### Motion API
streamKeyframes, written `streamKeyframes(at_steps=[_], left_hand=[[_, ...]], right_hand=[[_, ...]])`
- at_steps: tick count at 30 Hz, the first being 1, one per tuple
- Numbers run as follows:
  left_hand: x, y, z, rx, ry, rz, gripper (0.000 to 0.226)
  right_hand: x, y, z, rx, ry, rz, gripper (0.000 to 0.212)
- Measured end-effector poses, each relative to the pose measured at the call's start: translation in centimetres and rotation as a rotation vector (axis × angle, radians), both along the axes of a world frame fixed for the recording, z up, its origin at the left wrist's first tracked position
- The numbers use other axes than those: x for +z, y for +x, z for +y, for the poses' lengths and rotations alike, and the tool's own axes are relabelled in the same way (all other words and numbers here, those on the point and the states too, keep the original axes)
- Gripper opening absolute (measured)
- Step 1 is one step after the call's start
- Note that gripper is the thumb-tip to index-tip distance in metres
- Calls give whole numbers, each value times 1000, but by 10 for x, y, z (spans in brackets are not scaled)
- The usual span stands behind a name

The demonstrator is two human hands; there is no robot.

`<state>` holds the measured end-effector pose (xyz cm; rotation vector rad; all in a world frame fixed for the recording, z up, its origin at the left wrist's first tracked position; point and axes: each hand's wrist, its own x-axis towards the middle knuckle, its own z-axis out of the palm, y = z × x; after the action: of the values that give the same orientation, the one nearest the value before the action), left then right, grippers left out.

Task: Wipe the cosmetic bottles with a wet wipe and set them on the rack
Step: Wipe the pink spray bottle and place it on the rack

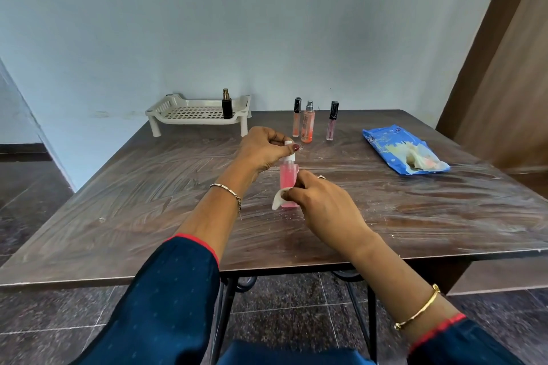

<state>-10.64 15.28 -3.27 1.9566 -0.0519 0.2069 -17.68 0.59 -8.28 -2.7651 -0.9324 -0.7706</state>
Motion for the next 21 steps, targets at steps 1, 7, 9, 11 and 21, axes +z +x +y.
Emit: streamKeyframes(at_steps=[1,7,9,11,21], left_hand=[[0,1,0,2,9,1,16],[-1,0,-1,20,13,-8,22],[-1,-2,-2,21,-5,-15,23],[-1,-3,-4,16,-28,-19,24],[0,2,-13,91,31,-28,24]], right_hand=[[1,0,0,3,-2,5,29],[11,2,-5,104,-39,146,26],[21,9,-9,104,56,103,23],[27,20,-12,60,127,9,22],[16,12,-13,45,-1,-55,31]])
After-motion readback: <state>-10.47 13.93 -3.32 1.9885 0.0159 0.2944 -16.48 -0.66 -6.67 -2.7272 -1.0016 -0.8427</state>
